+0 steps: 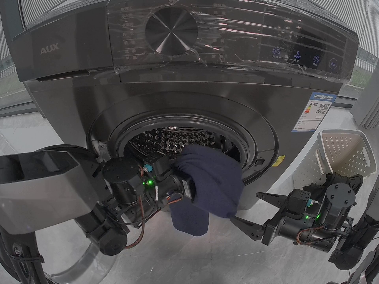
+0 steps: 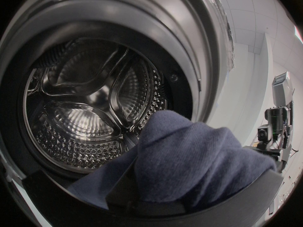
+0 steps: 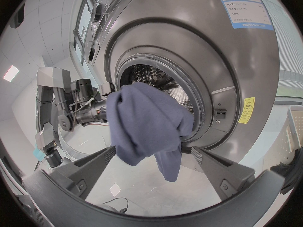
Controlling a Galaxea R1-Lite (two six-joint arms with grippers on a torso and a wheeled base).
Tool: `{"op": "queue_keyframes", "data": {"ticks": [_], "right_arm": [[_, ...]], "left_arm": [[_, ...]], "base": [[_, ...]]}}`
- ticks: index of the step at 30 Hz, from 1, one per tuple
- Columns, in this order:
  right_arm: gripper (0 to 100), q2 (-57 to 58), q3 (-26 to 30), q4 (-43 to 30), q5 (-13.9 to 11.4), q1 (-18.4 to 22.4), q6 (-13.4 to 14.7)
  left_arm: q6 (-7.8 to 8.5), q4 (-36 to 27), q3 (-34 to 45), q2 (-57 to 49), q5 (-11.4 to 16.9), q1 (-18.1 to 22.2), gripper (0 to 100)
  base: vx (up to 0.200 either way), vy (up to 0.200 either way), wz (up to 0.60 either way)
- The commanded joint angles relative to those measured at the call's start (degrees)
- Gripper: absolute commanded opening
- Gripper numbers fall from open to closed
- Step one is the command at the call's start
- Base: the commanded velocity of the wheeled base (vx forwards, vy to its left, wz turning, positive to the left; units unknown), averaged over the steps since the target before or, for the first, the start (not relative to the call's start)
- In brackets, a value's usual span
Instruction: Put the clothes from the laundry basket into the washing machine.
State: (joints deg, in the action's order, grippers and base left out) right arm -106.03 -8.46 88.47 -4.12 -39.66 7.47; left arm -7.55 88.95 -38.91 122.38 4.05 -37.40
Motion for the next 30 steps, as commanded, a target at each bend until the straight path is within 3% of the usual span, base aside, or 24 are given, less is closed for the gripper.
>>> {"op": "queue_keyframes", "data": {"ticks": [1, 9, 13, 15, 19, 30], "right_arm": [[100, 0.2, 0.1, 0.0, 0.0, -0.2, 0.0], [100, 0.7, 0.1, 0.0, 0.0, -0.2, 0.0], [100, 0.5, 0.1, 0.0, 0.0, -0.6, 0.0], [100, 0.2, 0.1, 0.0, 0.2, -1.5, 0.0], [100, 0.1, 0.4, 0.0, 1.3, -1.9, 0.3], [100, -0.4, 0.5, 0.0, 1.3, -2.0, 0.3]], "left_arm": [[-0.36, 0.0, -9.6, 8.3, -0.2, 2.3, 0], [-0.36, -1.1, -21.6, 15.9, -3.0, 3.8, 0], [-0.36, -3.8, -25.6, 17.8, -4.6, 4.8, 0], [-0.28, -6.6, -29.8, 20.1, -6.2, 5.1, 0], [-0.01, -10.0, -36.8, 23.2, -6.6, 6.7, 0], [0.34, -19.1, -57.8, 29.4, -11.7, 9.5, 0]], "base": [[0.0, 0.0, 0.0], [0.0, 0.0, 0.0], [0.0, 0.0, 0.0], [0.0, 0.0, 0.0], [0.0, 0.0, 0.0], [0.0, 0.0, 0.0]]}}
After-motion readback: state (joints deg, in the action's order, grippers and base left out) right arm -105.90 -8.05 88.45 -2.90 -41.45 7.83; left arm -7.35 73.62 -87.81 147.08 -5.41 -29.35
